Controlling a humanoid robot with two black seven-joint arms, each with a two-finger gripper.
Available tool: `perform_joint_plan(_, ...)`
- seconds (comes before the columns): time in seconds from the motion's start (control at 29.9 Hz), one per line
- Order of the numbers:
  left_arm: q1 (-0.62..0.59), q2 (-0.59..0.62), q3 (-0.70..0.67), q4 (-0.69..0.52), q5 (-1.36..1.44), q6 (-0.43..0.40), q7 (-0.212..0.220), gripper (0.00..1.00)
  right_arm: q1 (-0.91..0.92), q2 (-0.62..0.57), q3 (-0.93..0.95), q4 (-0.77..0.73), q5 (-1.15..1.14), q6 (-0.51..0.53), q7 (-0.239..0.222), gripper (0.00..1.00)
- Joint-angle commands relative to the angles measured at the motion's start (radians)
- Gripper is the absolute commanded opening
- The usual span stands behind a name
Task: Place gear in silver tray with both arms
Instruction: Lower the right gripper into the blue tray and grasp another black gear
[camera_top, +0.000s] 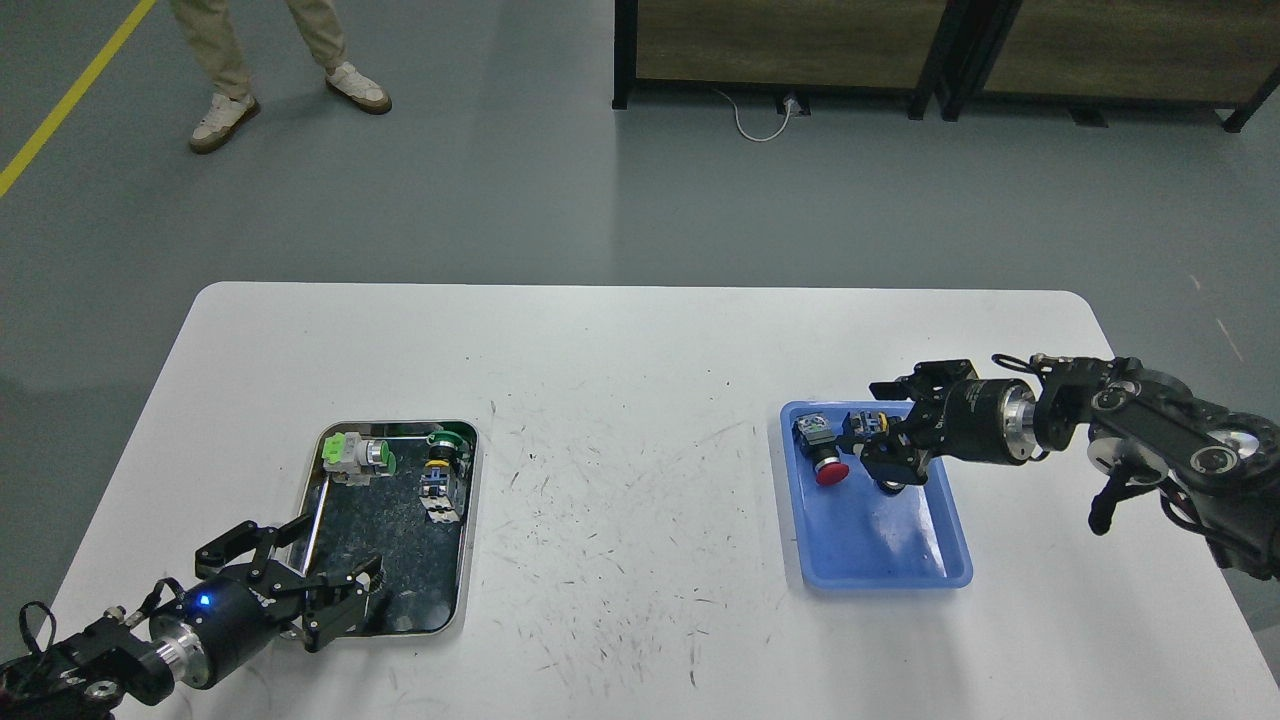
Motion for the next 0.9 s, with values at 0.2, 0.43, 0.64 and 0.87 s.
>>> perform_joint_plan(0.2, -0.011, 0.078, -0.234, -0.013, -0.050, -0.038, 0.039, 0.97, -0.089, -0.046, -0.010, 0.041, -0.027, 0.000, -0.001, 0.82)
perform_joint_plan(0.43, -0.017, 0.116, -0.353, 0.000, -0.099, -0.059, 0.072, 0.97, -0.093, -0.030, 0.022, -0.025, -0.029, 0.000, 0.007, 0.82)
perform_joint_plan(0.64, -0.031, 0.139, -0.376, 0.005, -0.150, -0.073, 0.086, 0.97, -0.090, 0.000, 0.036, -0.085, -0.029, 0.000, 0.007, 0.82)
perform_joint_plan(0.87, -0.045, 0.142, -0.377, 0.007, -0.153, -0.073, 0.086, 0.97, -0.093, 0.020, 0.042, -0.122, -0.029, 0.000, 0.009, 0.82)
